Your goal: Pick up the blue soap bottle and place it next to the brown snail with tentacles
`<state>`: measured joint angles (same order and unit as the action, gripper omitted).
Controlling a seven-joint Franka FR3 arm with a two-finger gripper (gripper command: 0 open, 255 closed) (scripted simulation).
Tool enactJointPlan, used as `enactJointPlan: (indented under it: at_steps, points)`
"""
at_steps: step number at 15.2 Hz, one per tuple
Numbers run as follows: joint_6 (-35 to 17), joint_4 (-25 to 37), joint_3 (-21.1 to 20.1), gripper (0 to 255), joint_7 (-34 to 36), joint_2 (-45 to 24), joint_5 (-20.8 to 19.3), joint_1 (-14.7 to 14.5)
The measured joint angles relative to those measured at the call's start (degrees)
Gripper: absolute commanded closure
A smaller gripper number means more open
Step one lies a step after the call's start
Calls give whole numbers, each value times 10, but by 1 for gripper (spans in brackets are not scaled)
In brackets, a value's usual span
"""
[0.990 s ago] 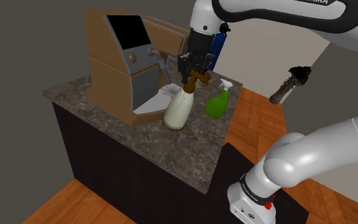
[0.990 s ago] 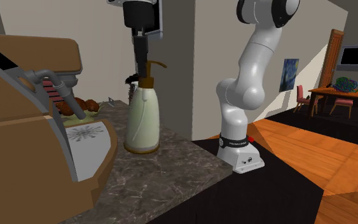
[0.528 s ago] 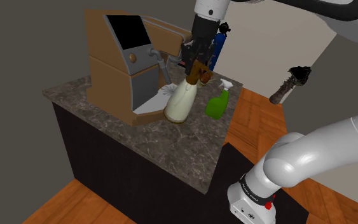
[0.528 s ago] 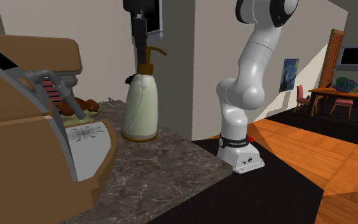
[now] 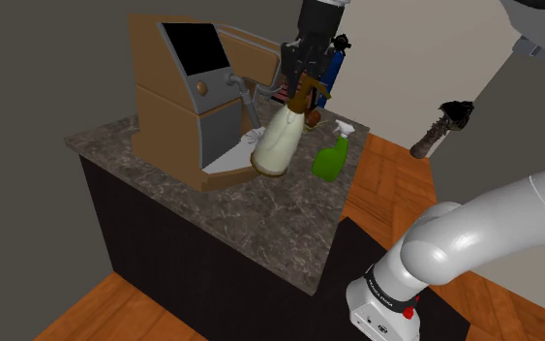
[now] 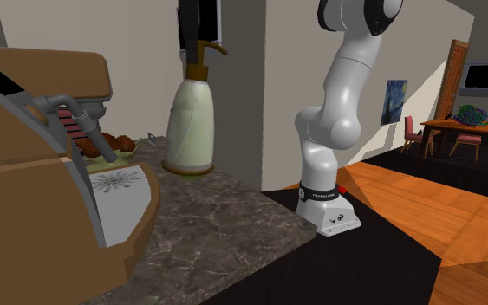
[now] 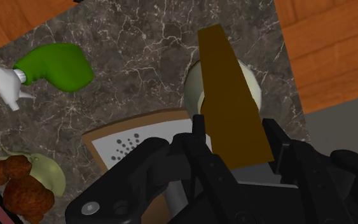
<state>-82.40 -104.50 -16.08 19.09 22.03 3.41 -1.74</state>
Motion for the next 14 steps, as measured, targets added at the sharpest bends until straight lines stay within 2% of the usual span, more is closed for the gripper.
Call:
enactJointPlan:
  at_steps: [14]
  points:
    - [115, 175, -5, 255, 8, -61, -14, 5]
